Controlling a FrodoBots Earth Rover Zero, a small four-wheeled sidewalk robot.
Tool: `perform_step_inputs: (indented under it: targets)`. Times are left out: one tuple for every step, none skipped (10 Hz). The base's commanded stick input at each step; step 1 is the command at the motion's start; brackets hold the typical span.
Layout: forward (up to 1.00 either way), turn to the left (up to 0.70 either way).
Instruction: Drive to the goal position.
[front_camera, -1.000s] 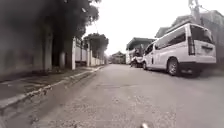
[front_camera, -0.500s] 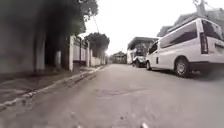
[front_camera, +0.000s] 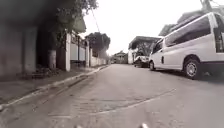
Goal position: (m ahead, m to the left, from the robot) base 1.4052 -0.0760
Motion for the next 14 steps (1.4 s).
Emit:
perform_step_inputs:
  targets:
    - [1.0, 0.0]
    - [1.0, 0.0]
    - [1.0, 0.0]
    - [1.0, 0.0]
    - [1.0, 0.0]
    - [1.0, 0.0]
    - [1.0, 0.0]
    - [1.0, 0.0]
    - [1.0, 0.0]
    - [1.0, 0.0]
    - [1.0, 0.0]
    - [1.0, 0.0]
    - [1.0, 0.0]
    - [1.0, 0.0]
